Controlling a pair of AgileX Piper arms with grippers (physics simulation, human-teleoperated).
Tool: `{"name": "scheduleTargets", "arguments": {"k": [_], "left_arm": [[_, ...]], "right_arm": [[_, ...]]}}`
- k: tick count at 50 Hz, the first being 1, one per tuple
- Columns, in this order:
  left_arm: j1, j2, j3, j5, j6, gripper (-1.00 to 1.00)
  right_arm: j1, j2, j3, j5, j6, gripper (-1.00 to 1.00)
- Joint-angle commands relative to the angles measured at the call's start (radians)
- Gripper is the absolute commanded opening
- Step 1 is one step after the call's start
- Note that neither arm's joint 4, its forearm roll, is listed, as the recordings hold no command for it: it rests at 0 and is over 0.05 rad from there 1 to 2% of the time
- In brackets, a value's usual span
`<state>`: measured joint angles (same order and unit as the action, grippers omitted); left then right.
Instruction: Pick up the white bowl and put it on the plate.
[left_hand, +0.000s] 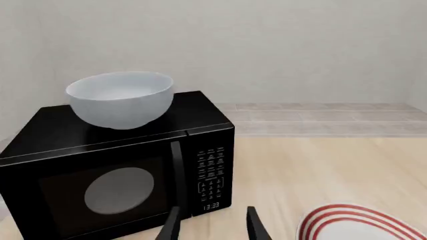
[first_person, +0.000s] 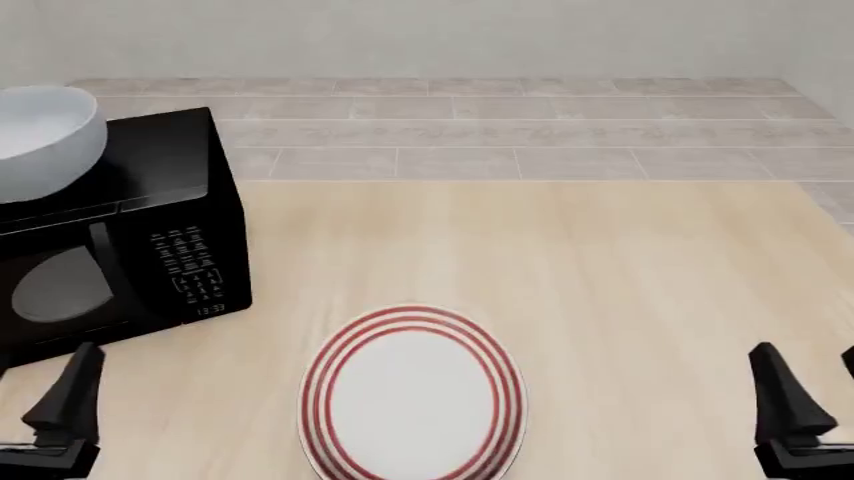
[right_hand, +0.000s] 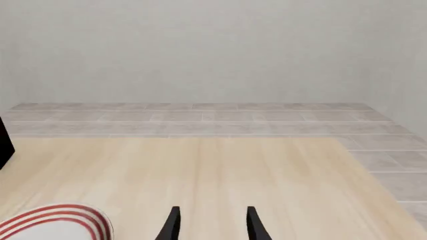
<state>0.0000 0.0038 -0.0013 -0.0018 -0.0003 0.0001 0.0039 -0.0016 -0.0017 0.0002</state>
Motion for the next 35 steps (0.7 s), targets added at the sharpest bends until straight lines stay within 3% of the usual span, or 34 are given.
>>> {"name": "scheduleTargets", "arguments": {"k": [1, 35], "left_arm": [[0.0, 0.008, -0.01, 0.002, 0.0, 1.0], [-0.008, 0.026, -0.016, -0.001, -0.01, 1.0]], "right_arm": [[0.0, 0.005, -0.003, -0.001, 0.0, 1.0], [0.0, 0.009, -0.003, -0.005, 0.0, 1.0]]}}
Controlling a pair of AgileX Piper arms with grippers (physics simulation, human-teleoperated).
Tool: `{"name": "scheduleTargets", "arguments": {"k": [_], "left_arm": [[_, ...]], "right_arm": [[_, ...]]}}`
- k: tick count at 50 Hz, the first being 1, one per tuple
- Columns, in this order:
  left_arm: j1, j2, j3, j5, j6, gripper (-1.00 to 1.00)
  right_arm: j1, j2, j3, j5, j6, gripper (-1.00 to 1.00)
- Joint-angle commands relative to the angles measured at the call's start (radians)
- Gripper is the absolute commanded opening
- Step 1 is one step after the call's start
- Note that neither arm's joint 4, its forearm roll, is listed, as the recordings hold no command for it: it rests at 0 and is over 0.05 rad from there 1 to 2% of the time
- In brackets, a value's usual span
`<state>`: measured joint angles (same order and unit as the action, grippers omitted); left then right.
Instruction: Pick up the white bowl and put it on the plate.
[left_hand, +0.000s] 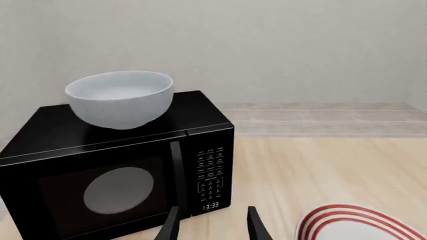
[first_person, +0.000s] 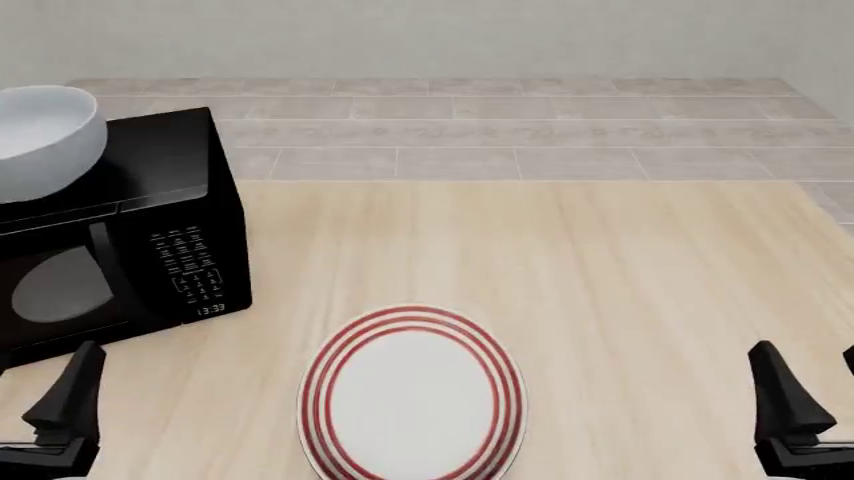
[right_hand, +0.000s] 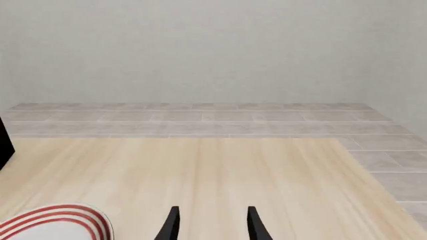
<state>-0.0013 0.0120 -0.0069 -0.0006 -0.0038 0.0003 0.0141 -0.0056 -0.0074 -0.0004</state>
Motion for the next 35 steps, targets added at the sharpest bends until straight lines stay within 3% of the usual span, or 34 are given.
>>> {"name": "scheduleTargets", "arguments": {"k": [1, 4, 9, 12, 14, 17, 20, 25, 28, 29, 30, 32, 33, 35], "left_arm": [[-0.004, 0.016, -0.01, -0.001, -0.002, 1.0], [-0.001, -0.003, 0.005, 0.002, 0.001, 1.0], [-0.015, 0.003, -0.067, 0.062, 0.008, 1.0], [-0.022, -0.006, -0.024, 0.024, 0.023, 1.0], [-0.023, 0.008, -0.106, 0.096, 0.023, 1.0], [-0.025, 0.025, -0.128, 0.115, 0.039, 1.0], [-0.031, 0.07, -0.211, 0.163, 0.084, 1.0], [-0.039, 0.107, -0.272, 0.208, 0.154, 1.0], [-0.049, 0.126, -0.357, 0.275, 0.218, 1.0], [-0.045, 0.138, -0.375, 0.286, 0.203, 1.0], [-0.043, 0.183, -0.454, 0.327, 0.208, 1.0], [-0.054, 0.169, -0.416, 0.325, 0.256, 1.0], [-0.05, 0.213, -0.495, 0.366, 0.244, 1.0], [-0.066, 0.247, -0.537, 0.406, 0.258, 1.0]], "right_arm": [[0.0, -0.001, 0.001, 0.001, 0.0, 1.0], [0.0, -0.002, 0.001, 0.001, 0.0, 1.0], [0.0, -0.003, 0.0, 0.003, -0.001, 1.0], [0.0, -0.002, 0.0, 0.002, -0.001, 1.0], [0.0, -0.002, 0.0, 0.001, -0.002, 1.0], [0.0, -0.002, 0.001, 0.001, -0.003, 1.0], [0.0, -0.001, 0.001, 0.0, -0.002, 1.0], [0.0, 0.001, 0.002, -0.003, -0.001, 1.0], [0.0, 0.002, 0.002, -0.004, -0.001, 1.0], [0.0, 0.001, 0.002, -0.004, -0.002, 1.0], [0.0, 0.002, 0.002, -0.004, -0.001, 1.0], [0.0, 0.002, 0.003, -0.005, -0.001, 1.0], [0.0, 0.002, 0.003, -0.005, -0.001, 1.0], [0.0, 0.002, 0.003, -0.005, -0.001, 1.0]]}}
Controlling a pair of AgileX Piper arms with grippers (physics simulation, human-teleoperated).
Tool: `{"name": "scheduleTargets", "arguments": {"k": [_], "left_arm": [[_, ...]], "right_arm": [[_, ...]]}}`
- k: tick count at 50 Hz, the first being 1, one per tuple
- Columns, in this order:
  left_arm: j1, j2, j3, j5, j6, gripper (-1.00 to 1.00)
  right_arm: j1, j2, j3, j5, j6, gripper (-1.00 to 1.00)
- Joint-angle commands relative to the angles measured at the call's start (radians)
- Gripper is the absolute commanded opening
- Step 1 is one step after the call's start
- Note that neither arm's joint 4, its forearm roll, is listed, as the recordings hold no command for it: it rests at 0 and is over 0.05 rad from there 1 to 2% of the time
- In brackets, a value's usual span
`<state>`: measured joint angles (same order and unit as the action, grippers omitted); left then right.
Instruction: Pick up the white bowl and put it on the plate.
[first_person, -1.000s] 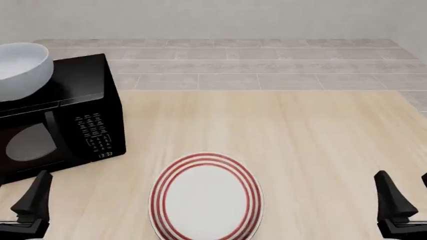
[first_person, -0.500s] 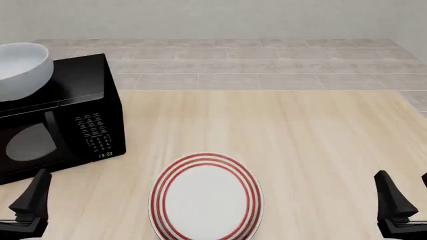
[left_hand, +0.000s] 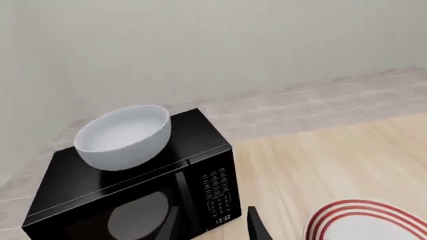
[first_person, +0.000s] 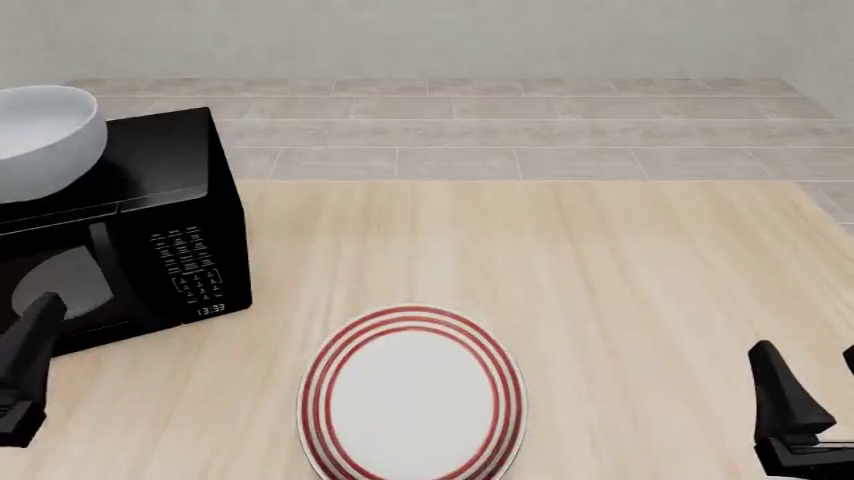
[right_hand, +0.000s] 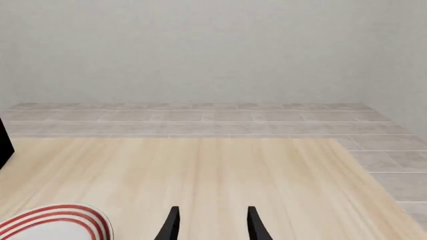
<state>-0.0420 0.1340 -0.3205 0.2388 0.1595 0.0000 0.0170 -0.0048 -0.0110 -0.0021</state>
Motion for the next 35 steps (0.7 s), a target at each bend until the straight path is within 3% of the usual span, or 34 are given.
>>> {"name": "scheduleTargets", "arguments": {"k": [1, 3, 7, 15, 18, 20, 21, 24, 27, 28, 35], "left_arm": [[-0.021, 0.133, -0.255, 0.19, 0.141, 1.0], [-0.032, 0.153, -0.315, 0.244, 0.134, 1.0], [-0.031, 0.206, -0.428, 0.329, 0.228, 1.0], [-0.02, 0.32, -0.618, 0.466, 0.315, 1.0], [-0.037, 0.338, -0.649, 0.508, 0.348, 1.0], [-0.034, 0.345, -0.658, 0.529, 0.411, 1.0], [-0.038, 0.361, -0.683, 0.547, 0.386, 1.0], [-0.012, 0.38, -0.68, 0.555, 0.458, 1.0], [-0.002, 0.4, -0.696, 0.562, 0.47, 1.0], [0.006, 0.436, -0.749, 0.604, 0.507, 1.0], [0.038, 0.465, -0.732, 0.608, 0.564, 1.0]], "right_arm": [[0.0, 0.0, 0.002, -0.002, 0.0, 1.0], [0.0, 0.0, 0.002, -0.002, 0.0, 1.0], [0.0, 0.004, 0.002, -0.006, 0.0, 1.0], [0.0, 0.003, 0.002, -0.005, 0.0, 1.0], [0.0, 0.003, 0.002, -0.005, 0.0, 1.0], [0.0, 0.003, 0.002, -0.005, 0.0, 1.0], [0.0, 0.003, 0.002, -0.005, 0.0, 1.0], [0.0, 0.002, 0.002, -0.004, 0.0, 1.0], [0.0, 0.002, 0.002, -0.005, 0.0, 1.0], [0.0, 0.002, 0.002, -0.005, 0.0, 1.0], [0.0, 0.002, 0.002, -0.004, 0.0, 1.0]]}}
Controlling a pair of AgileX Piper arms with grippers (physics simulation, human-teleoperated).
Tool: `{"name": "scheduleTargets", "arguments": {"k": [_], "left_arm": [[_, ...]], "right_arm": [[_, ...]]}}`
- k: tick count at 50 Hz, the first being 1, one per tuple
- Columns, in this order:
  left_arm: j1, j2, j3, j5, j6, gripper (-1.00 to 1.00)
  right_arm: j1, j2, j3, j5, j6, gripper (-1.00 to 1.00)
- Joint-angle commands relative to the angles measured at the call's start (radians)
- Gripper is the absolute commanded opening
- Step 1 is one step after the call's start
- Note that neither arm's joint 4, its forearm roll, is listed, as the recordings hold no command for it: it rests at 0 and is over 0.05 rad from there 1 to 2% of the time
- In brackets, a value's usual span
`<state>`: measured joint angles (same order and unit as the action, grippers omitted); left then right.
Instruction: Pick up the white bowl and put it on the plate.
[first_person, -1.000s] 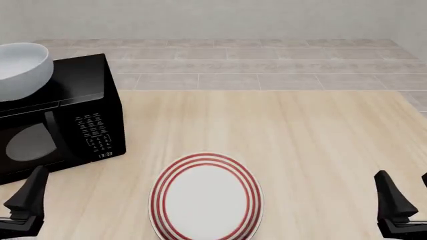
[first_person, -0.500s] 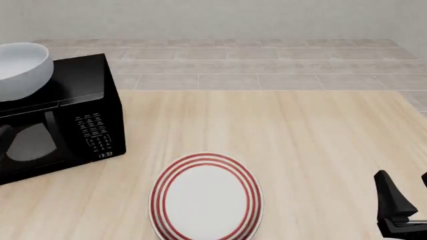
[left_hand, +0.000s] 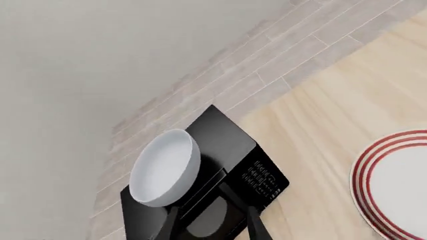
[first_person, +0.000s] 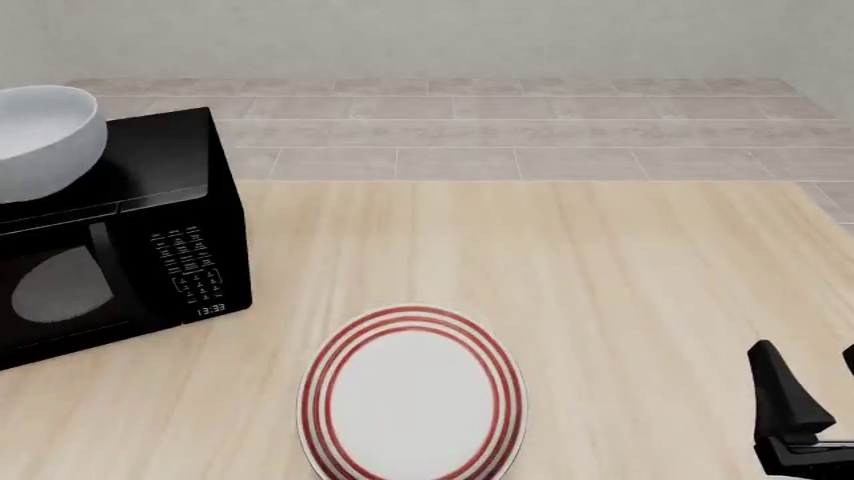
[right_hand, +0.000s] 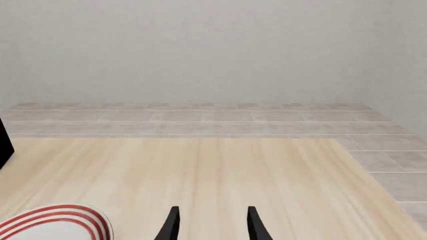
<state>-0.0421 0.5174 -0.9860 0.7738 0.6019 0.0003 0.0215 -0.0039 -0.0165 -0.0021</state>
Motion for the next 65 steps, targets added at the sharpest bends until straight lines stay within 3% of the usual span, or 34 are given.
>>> {"name": "scheduleTargets", "arguments": {"k": [1, 12, 18, 21, 30, 34, 51, 65], "left_arm": [[0.04, 0.081, -0.07, 0.078, 0.134, 1.0], [0.118, 0.152, -0.252, 0.224, 0.243, 1.0], [0.127, 0.168, -0.286, 0.25, 0.294, 1.0], [0.13, 0.168, -0.269, 0.233, 0.338, 1.0], [0.143, 0.232, -0.266, 0.194, 0.358, 1.0], [0.133, 0.256, -0.272, 0.18, 0.346, 1.0], [0.123, 0.319, -0.15, 0.021, 0.366, 1.0], [0.135, 0.351, -0.147, -0.019, 0.387, 1.0]], "right_arm": [[0.0, -0.003, 0.001, 0.002, 0.0, 1.0], [0.0, 0.004, 0.003, -0.007, 0.0, 1.0], [0.0, 0.003, 0.003, -0.006, 0.0, 1.0], [0.0, 0.003, 0.003, -0.006, 0.0, 1.0], [0.0, 0.002, 0.003, -0.005, 0.0, 1.0], [0.0, 0.003, 0.003, -0.005, 0.0, 1.0], [0.0, 0.003, 0.003, -0.006, 0.0, 1.0], [0.0, 0.003, 0.003, -0.005, 0.0, 1.0]]}}
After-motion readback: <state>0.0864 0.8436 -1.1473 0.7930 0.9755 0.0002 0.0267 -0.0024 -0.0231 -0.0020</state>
